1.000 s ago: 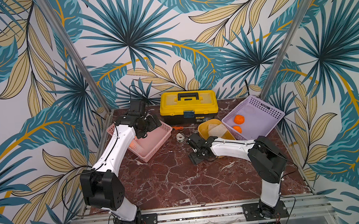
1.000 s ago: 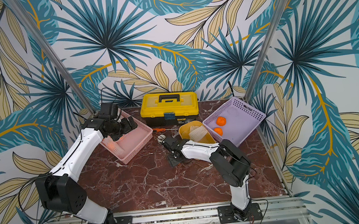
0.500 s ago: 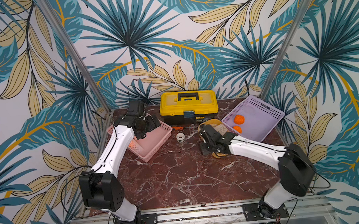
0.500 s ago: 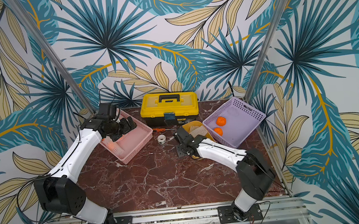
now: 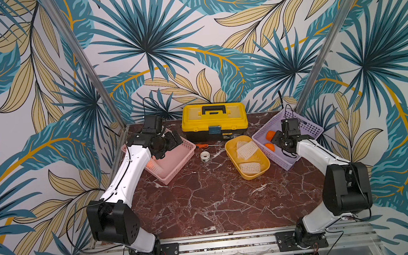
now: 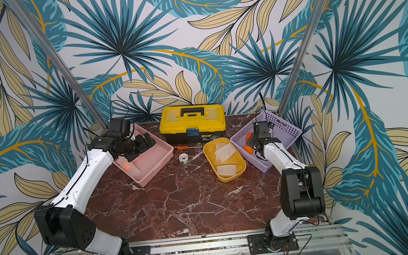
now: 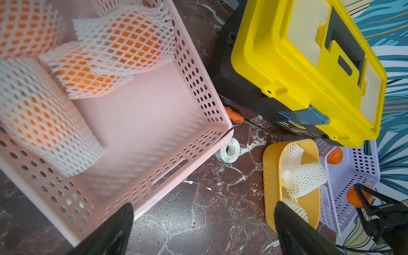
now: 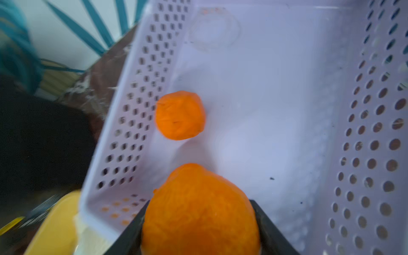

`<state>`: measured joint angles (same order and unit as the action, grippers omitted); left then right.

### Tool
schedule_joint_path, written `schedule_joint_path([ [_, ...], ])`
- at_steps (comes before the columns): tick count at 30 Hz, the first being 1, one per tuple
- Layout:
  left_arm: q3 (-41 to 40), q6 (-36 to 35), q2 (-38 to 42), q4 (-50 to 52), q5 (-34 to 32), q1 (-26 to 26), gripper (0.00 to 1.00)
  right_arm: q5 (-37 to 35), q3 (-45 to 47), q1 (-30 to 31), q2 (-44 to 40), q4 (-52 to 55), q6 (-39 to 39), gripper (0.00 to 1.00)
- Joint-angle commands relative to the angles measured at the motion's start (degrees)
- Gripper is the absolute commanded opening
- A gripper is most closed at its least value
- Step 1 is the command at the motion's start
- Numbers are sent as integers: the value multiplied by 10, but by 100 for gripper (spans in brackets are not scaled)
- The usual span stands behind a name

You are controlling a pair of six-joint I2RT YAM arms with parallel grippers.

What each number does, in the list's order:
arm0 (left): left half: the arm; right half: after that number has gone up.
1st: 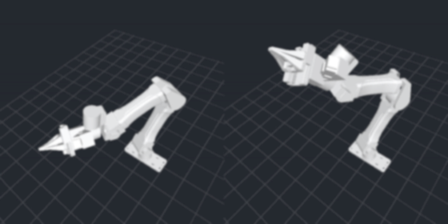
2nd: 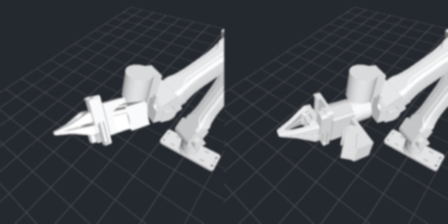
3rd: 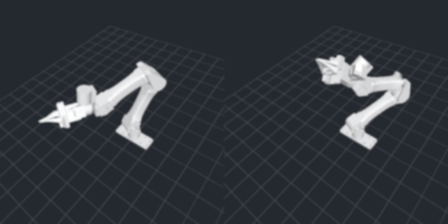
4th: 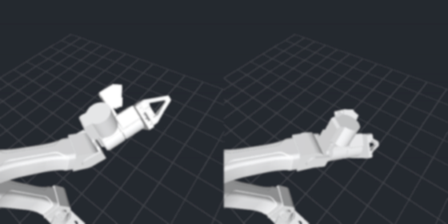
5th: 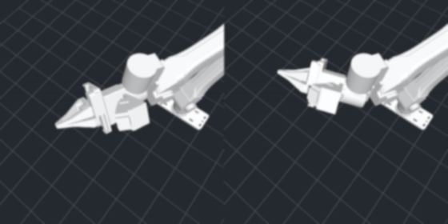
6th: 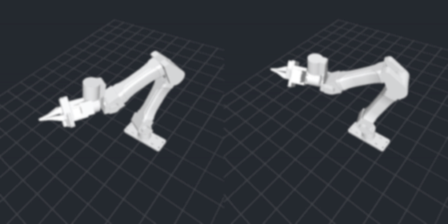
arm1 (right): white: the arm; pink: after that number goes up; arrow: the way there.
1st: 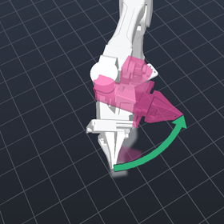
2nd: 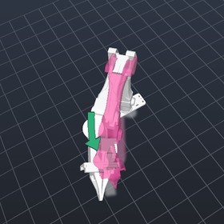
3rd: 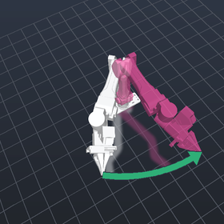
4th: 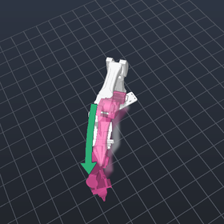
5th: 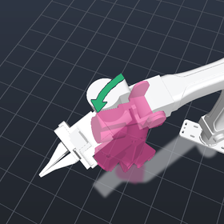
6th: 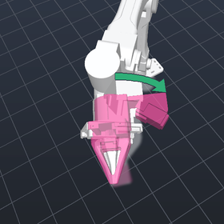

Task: Remove foam nets from oranges
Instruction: Place the orange in the basket, then pick up the orange from the basket.

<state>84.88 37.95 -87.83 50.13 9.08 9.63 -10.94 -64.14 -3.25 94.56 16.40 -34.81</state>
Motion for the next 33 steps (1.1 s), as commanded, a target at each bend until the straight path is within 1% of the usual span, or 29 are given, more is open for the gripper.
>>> schedule_joint_path([
  [1,-8,0,22,-7,-3,-5,100,-15,-32,-18,26,-16,-15,63],
  [4,-8,1,22,-8,1,-6,100,-12,-59,-39,65,-13,-17,68],
  [8,-8,1,20,-8,5,-8,100,-10,-83,-50,92,-6,-10,86],
  [11,-8,2,21,-9,5,-9,100,-7,-85,-50,87,-10,1,96],
  [13,-8,2,21,-9,6,-10,100,-1,-84,-50,76,-8,1,99],
  [15,-9,1,21,-9,6,-10,100,10,-79,-50,53,-1,-7,99],
  [17,-9,2,21,-10,2,-12,99,43,-45,-50,7,-33,-21,99],
  [21,-12,3,19,-11,-3,-19,100,121,45,-39,-100,-153,-56,97],
  [22,-11,2,17,-12,-3,-23,100,144,68,-28,-126,-189,-56,96],
  [23,-11,2,16,-12,-4,-27,100,151,89,-10,-154,-215,-55,95],
  [25,-12,1,14,-12,-10,-37,99,175,117,35,-189,-258,-44,94],
  [28,-12,-2,6,-12,-26,-52,100,208,143,138,-219,-303,4,92],
  [31,-11,-2,-13,-12,-39,-64,99,251,158,245,-217,-319,63,90],
  [32,-9,-2,-20,-11,-41,-68,100,261,161,275,-215,-314,89,89],
  [33,-6,-3,-30,-11,-45,-72,100,254,165,310,-215,-301,117,89],
])
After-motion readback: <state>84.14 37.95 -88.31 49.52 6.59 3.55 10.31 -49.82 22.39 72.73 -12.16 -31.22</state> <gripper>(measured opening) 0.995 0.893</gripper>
